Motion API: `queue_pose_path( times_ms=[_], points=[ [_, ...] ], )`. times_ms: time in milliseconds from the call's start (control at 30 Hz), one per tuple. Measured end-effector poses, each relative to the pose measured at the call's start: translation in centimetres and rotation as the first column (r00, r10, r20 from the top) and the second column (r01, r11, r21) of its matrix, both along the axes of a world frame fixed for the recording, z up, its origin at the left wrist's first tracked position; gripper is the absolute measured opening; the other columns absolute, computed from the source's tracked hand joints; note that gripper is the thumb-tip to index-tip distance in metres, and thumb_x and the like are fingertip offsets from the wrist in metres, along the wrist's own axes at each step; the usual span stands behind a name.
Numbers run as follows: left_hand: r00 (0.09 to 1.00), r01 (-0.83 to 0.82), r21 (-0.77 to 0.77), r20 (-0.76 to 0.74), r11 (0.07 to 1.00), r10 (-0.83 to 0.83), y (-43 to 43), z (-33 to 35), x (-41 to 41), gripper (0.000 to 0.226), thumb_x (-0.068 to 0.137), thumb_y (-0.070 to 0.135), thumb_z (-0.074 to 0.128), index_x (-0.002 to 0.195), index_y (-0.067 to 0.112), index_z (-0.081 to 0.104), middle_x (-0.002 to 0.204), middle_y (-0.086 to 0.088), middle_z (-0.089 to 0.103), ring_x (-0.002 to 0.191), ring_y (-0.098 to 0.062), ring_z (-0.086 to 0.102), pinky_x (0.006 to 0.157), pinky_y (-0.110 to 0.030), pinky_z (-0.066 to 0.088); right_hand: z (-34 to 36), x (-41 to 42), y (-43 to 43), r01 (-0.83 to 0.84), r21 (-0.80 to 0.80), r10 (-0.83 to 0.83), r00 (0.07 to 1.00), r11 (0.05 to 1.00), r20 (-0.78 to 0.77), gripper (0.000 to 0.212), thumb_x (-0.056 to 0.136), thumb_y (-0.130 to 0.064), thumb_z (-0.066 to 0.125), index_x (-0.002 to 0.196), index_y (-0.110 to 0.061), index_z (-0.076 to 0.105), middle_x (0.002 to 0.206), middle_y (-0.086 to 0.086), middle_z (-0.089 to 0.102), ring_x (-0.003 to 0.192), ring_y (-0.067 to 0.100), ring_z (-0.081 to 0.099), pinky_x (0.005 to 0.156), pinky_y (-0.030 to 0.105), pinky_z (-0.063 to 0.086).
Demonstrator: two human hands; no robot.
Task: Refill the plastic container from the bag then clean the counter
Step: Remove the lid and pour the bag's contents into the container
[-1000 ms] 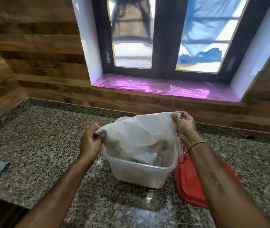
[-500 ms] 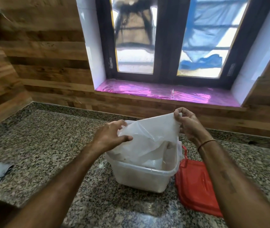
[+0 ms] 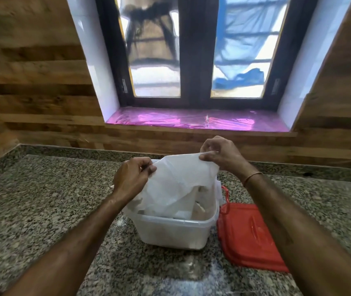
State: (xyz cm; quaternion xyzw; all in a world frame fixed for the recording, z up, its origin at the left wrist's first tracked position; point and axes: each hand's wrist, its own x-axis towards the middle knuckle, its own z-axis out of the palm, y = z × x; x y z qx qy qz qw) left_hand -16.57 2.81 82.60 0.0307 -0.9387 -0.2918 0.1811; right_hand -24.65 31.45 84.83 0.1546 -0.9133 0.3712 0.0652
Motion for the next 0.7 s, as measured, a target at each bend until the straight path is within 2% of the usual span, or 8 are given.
queue_pose_path(
  times_ms=[133, 233, 300, 400, 467, 567, 633, 700],
  points=[
    [1.000, -0.008, -0.015, 0.017, 1.000, 0.008, -0.5, 0.3, -0.2, 0.028, 0.092, 0.039, 0.071, 0.072, 0.021, 0.063, 0.061, 0.010, 0.062, 0.064, -0.009, 0.058, 0.059, -0.028, 0.039, 1.0, 0.4, -0.9, 0.001, 0.258, 0.043, 0.985, 0.966, -0.166, 0.020, 0.077, -0.043, 0.085, 0.076, -0.035, 0.067, 0.097, -0.019, 0.063, 0.107, 0.015, 0.053, 0.096, 0.047, 0.042],
    [0.997, -0.031, -0.066, 0.066, 0.997, 0.035, -0.7, 0.5, -0.2, 0.024, 0.095, 0.039, 0.068, 0.080, 0.019, 0.067, 0.071, 0.007, 0.069, 0.077, -0.019, 0.067, 0.065, -0.030, 0.045, 2.1, 0.6, -1.4, -0.030, 0.255, 0.084, 0.976, 0.966, -0.203, 0.022, 0.078, -0.045, 0.084, 0.076, -0.030, 0.067, 0.102, -0.018, 0.065, 0.111, 0.014, 0.048, 0.096, 0.044, 0.032],
    [0.999, 0.002, -0.048, 0.035, 0.999, 0.000, 0.6, 1.1, -0.4, 0.017, 0.096, 0.043, 0.064, 0.096, 0.028, 0.071, 0.092, 0.012, 0.074, 0.092, -0.018, 0.069, 0.079, -0.035, 0.054, 2.8, 0.5, -2.0, -0.022, 0.255, 0.067, 0.983, 0.967, -0.172, 0.022, 0.080, -0.045, 0.082, 0.076, -0.027, 0.069, 0.104, -0.015, 0.067, 0.112, 0.014, 0.046, 0.094, 0.043, 0.027],
    [0.992, 0.122, -0.094, -0.001, 0.988, -0.123, 4.2, 1.9, -1.1, 0.033, 0.096, 0.052, 0.061, 0.121, 0.033, 0.070, 0.121, 0.008, 0.071, 0.116, -0.018, 0.062, 0.099, -0.044, 0.048, 3.7, 0.7, -3.6, -0.064, 0.191, 0.088, 0.988, 0.980, -0.124, 0.021, 0.083, -0.041, 0.081, 0.074, -0.027, 0.069, 0.095, -0.012, 0.070, 0.109, 0.013, 0.052, 0.099, 0.045, 0.024],
    [0.988, 0.153, -0.093, 0.003, 0.984, -0.153, 6.3, 2.3, -1.7, 0.040, 0.094, 0.053, 0.063, 0.125, 0.029, 0.071, 0.124, 0.004, 0.072, 0.120, -0.021, 0.062, 0.101, -0.047, 0.046, 4.4, 1.0, -4.7, -0.087, 0.146, 0.103, 0.989, 0.985, -0.108, 0.021, 0.084, -0.039, 0.080, 0.071, -0.027, 0.069, 0.086, -0.012, 0.071, 0.104, 0.013, 0.061, 0.102, 0.047, 0.026],
    [0.990, 0.138, 0.114, -0.033, 0.984, -0.135, 7.2, 2.4, -2.6, 0.019, 0.089, 0.040, 0.072, 0.097, 0.024, 0.079, 0.098, 0.005, 0.078, 0.097, -0.017, 0.070, 0.083, -0.039, 0.054, 4.4, 0.7, -4.9, -0.141, -0.057, 0.139, 0.990, 0.988, -0.035, 0.016, 0.085, -0.035, 0.080, 0.080, -0.020, 0.076, 0.087, -0.005, 0.075, 0.097, 0.018, 0.070, 0.100, 0.049, 0.046],
    [0.992, 0.126, 0.190, -0.003, 0.974, -0.128, 6.5, 2.2, -3.2, 0.017, 0.087, 0.037, 0.074, 0.080, 0.022, 0.075, 0.078, 0.007, 0.074, 0.081, -0.015, 0.069, 0.071, -0.036, 0.053, 3.5, 0.3, -3.7, -0.178, -0.348, 0.198, 0.980, 0.921, 0.022, 0.021, 0.089, -0.034, 0.078, 0.101, -0.016, 0.076, 0.103, 0.004, 0.076, 0.101, 0.023, 0.072, 0.094, 0.047, 0.059],
    [0.990, 0.115, 0.308, 0.039, 0.944, -0.134, 5.4, 2.0, -3.7, 0.022, 0.083, 0.042, 0.073, 0.077, 0.021, 0.074, 0.075, 0.005, 0.075, 0.078, -0.018, 0.072, 0.071, -0.042, 0.057, 1.9, 0.3, -1.8, -0.161, -0.543, 0.256, 0.961, 0.824, 0.103, 0.032, 0.093, -0.033, 0.075, 0.118, -0.014, 0.070, 0.117, 0.010, 0.072, 0.105, 0.022, 0.070, 0.089, 0.038, 0.061]
  ],
)
